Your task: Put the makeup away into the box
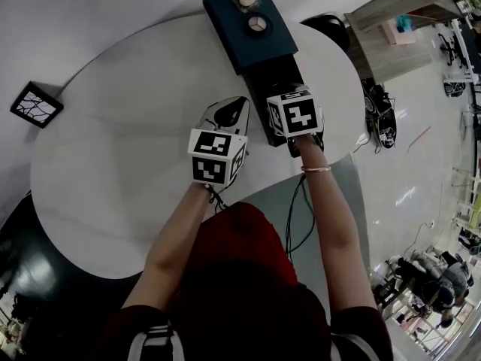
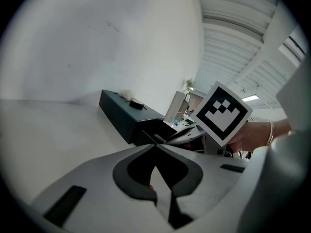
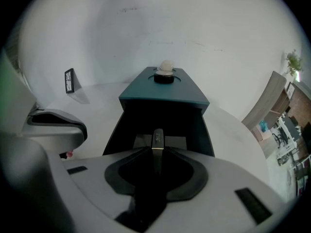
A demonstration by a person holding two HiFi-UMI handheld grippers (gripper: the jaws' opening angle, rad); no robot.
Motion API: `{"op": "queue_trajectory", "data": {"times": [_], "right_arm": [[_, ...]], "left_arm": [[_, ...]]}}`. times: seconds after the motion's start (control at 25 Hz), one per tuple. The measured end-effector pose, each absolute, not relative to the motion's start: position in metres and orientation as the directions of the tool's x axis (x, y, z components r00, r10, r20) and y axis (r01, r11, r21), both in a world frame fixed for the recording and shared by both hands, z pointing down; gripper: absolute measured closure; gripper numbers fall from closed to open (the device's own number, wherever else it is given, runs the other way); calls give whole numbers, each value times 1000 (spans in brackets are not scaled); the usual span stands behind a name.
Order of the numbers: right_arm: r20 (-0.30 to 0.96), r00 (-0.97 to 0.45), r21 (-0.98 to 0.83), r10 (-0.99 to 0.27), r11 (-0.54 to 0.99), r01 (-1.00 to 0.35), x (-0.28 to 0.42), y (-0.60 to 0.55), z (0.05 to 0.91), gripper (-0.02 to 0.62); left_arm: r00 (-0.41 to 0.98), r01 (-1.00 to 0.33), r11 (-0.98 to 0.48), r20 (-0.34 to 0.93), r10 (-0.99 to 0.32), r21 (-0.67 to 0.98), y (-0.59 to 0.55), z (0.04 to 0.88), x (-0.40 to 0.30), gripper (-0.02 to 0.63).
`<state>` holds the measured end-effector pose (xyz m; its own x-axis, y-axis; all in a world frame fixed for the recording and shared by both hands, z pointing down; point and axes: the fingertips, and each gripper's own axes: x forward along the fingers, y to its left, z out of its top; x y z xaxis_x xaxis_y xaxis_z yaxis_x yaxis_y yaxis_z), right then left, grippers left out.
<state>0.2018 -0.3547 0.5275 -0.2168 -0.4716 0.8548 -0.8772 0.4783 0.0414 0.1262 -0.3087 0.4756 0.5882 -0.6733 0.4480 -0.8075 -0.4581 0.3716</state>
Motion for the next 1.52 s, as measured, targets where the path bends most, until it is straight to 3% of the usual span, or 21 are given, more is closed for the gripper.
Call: {"op": "queue_trajectory", "data": {"times": [1.08, 1.52], "right_arm": [[854, -250, 24, -457, 514, -858, 200, -353, 528, 483], [768, -282, 61, -575, 504, -862, 198, -354, 493, 480]], "left_arm": [[576, -816, -451, 447, -684, 361, -313, 470, 123, 583], [572, -820, -469, 440, -692, 329, -311, 461, 122, 583]]}}
